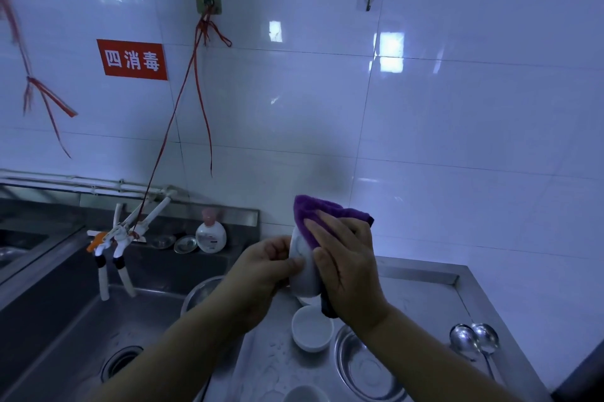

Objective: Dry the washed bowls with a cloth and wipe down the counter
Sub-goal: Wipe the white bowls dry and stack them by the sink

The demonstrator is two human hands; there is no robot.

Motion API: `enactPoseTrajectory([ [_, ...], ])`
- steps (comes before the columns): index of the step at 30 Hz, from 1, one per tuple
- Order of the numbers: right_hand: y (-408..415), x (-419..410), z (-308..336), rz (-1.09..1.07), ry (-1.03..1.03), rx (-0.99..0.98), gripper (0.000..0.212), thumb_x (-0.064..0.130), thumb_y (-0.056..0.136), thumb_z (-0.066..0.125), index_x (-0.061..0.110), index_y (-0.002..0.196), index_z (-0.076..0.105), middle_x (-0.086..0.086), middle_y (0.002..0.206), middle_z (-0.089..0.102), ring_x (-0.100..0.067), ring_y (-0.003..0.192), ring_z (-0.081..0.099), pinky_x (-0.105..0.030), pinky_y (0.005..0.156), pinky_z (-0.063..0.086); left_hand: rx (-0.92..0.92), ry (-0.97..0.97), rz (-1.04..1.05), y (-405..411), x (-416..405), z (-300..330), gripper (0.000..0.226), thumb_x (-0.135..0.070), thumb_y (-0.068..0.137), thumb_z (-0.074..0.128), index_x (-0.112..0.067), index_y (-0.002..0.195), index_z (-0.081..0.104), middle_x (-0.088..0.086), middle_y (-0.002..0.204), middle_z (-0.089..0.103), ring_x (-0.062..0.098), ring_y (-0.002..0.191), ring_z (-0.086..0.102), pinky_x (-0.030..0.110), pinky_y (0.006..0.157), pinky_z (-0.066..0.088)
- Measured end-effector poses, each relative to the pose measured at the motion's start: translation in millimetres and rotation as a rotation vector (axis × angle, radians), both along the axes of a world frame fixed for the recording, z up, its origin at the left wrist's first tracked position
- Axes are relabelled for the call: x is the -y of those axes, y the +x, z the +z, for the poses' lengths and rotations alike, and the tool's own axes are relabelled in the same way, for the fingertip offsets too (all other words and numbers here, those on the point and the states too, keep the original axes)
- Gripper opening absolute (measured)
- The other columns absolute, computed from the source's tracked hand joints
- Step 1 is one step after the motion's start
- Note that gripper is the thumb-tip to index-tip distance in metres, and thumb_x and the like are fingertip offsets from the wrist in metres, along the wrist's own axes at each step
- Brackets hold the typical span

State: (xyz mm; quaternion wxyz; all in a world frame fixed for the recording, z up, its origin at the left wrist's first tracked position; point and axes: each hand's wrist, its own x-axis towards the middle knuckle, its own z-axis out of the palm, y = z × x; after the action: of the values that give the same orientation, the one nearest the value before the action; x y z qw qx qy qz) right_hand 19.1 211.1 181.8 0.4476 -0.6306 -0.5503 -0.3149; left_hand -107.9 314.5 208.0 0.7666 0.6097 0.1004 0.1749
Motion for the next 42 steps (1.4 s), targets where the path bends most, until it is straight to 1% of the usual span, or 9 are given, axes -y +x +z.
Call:
enactPoseTrajectory([
  [8, -6, 3, -6, -0.019, -0.004, 0.125, 0.032, 0.027, 0.098, 0.044, 0.012, 0.112, 0.069, -0.006, 0.116, 0.065, -0.023, 0.100, 0.048, -0.028, 0.086, 0.042, 0.052, -0.046, -0.013, -1, 6, -4, 0.032, 0.001, 0.082, 0.054, 0.001, 0.113, 0.060, 0.024, 0.107, 0.066, 0.034, 0.100, 0.065, 0.039, 0.083, 0.055],
  [12, 6, -3, 20, 0.007, 0.003, -0.425, 0.025, 0.016, 0.096, 0.044, 0.024, 0.100, 0.068, 0.007, 0.099, 0.066, -0.018, 0.092, 0.052, -0.010, 0.082, 0.038, 0.048, 0.096, -0.022, -3, 10, -2, 0.026, 0.005, 0.088, 0.053, -0.004, 0.109, 0.064, 0.017, 0.102, 0.070, 0.031, 0.098, 0.066, 0.038, 0.082, 0.055],
  [15, 14, -2, 26, 0.167, -0.025, -0.894, 0.032, 0.013, 0.100, 0.041, 0.034, 0.092, 0.064, 0.012, 0.089, 0.067, -0.013, 0.088, 0.060, -0.015, 0.074, 0.049, 0.080, 0.198, -0.033, -7, 10, 7, 0.027, -0.009, 0.081, 0.059, -0.011, 0.108, 0.065, 0.009, 0.099, 0.071, 0.024, 0.096, 0.066, 0.029, 0.078, 0.052],
  [20, 4, -4, 14, 0.179, 0.098, -1.056, 0.028, 0.023, 0.102, 0.036, 0.032, 0.106, 0.063, 0.014, 0.099, 0.066, -0.004, 0.089, 0.061, -0.016, 0.069, 0.049, 0.131, 0.059, 0.077, -2, 5, 9, 0.028, -0.010, 0.082, 0.062, -0.007, 0.110, 0.063, 0.017, 0.106, 0.068, 0.034, 0.105, 0.062, 0.044, 0.092, 0.051],
  [24, -3, -8, 13, -0.003, 0.143, -0.813, 0.026, 0.018, 0.100, 0.043, 0.033, 0.114, 0.059, 0.019, 0.106, 0.060, -0.009, 0.101, 0.054, -0.023, 0.084, 0.046, 0.154, -0.042, 0.170, 3, 4, 2, 0.025, -0.002, 0.085, 0.051, -0.005, 0.107, 0.062, 0.015, 0.101, 0.070, 0.028, 0.098, 0.063, 0.034, 0.086, 0.053],
  [28, -12, -6, 12, -0.159, 0.162, -0.299, 0.030, 0.015, 0.096, 0.049, 0.002, 0.119, 0.061, -0.009, 0.113, 0.062, -0.017, 0.104, 0.049, -0.020, 0.091, 0.042, 0.161, -0.093, 0.192, 5, 4, 0, 0.025, -0.001, 0.088, 0.047, -0.002, 0.110, 0.060, 0.016, 0.102, 0.070, 0.023, 0.093, 0.066, 0.025, 0.076, 0.055],
  [31, -23, -8, 5, -0.089, 0.133, -0.092, 0.041, 0.028, 0.100, 0.041, -0.003, 0.113, 0.064, -0.018, 0.110, 0.063, -0.019, 0.102, 0.051, -0.024, 0.088, 0.047, 0.176, -0.164, 0.218, 5, 1, 3, 0.026, -0.001, 0.090, 0.044, -0.001, 0.110, 0.060, 0.019, 0.103, 0.068, 0.025, 0.090, 0.065, 0.029, 0.079, 0.054],
  [37, -13, 0, -3, 0.001, 0.157, -0.067, 0.033, 0.022, 0.098, 0.044, -0.001, 0.106, 0.066, -0.015, 0.099, 0.067, -0.019, 0.093, 0.054, -0.018, 0.087, 0.046, 0.234, -0.264, 0.219, 2, -6, 8, 0.027, 0.000, 0.091, 0.039, -0.001, 0.107, 0.061, 0.016, 0.098, 0.069, 0.023, 0.089, 0.065, 0.033, 0.083, 0.052],
  [42, 0, 1, 3, -0.080, 0.126, -0.071, 0.029, 0.013, 0.090, 0.051, -0.004, 0.106, 0.067, -0.016, 0.098, 0.067, -0.021, 0.091, 0.056, -0.017, 0.087, 0.044, 0.227, -0.208, 0.190, -1, -10, 10, 0.025, -0.004, 0.081, 0.049, -0.001, 0.102, 0.063, 0.013, 0.091, 0.071, 0.019, 0.082, 0.068, 0.026, 0.070, 0.057],
])
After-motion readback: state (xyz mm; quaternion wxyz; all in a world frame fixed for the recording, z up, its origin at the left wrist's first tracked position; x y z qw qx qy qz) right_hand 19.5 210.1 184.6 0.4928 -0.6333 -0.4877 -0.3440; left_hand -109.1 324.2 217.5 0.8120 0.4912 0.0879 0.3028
